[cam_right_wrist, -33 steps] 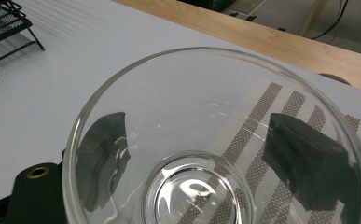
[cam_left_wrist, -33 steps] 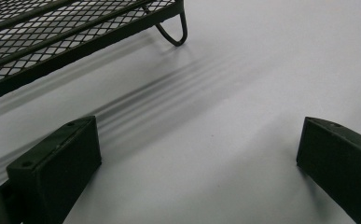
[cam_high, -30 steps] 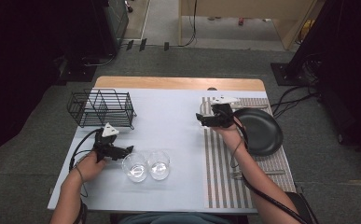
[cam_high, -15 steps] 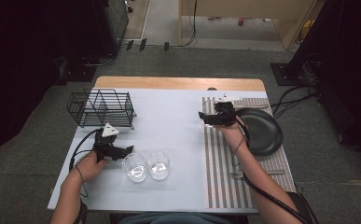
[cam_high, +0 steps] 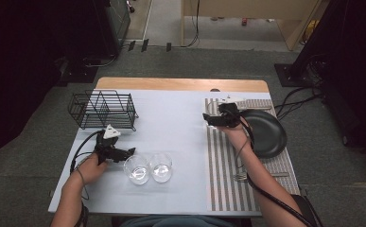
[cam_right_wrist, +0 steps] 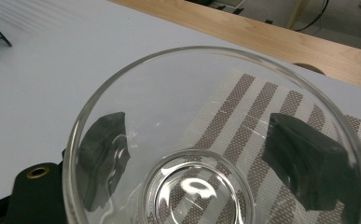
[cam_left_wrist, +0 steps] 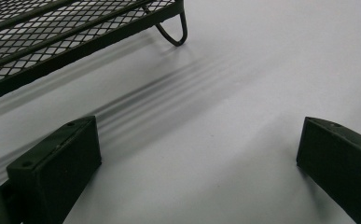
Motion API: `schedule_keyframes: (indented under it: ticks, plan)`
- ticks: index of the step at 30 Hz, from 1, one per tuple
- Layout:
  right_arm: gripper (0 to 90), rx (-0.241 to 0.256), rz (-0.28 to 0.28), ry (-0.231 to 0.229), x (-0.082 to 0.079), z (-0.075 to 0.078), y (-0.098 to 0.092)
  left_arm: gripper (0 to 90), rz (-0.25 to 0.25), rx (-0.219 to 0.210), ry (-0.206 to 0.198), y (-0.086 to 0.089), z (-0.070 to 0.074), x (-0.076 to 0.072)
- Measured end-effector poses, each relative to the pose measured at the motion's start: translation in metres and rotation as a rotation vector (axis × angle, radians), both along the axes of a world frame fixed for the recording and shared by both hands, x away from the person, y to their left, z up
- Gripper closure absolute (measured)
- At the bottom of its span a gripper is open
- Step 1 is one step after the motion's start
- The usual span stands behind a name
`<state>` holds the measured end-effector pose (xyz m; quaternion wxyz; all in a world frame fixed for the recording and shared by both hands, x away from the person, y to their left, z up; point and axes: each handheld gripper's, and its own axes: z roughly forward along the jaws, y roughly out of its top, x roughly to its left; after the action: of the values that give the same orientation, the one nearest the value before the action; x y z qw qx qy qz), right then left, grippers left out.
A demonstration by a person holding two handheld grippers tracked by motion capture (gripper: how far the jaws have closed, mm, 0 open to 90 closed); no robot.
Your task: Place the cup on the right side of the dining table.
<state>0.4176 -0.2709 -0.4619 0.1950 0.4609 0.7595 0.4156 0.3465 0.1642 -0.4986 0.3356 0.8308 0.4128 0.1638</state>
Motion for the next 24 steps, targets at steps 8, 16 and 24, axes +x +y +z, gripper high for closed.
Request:
schedule_keyframes:
  ticks: [8, 16, 24]
  plan:
    - [19.4, -0.004, -0.020, 0.010, 0.0039, -0.0036, -0.0025, 0.0, 0.000, 0.001, 0.000, 0.0000, 0.0000, 0.0000]
    - [19.4, -0.006, -0.029, 0.015, 0.0087, -0.0071, -0.0042, 0.0, 0.000, 0.000, 0.000, 0.0000, 0.0000, 0.0000]
    - [19.4, -0.006, -0.036, 0.027, 0.0106, -0.0083, -0.0049, 0.0, 0.000, 0.001, -0.001, 0.0000, 0.0000, 0.0000]
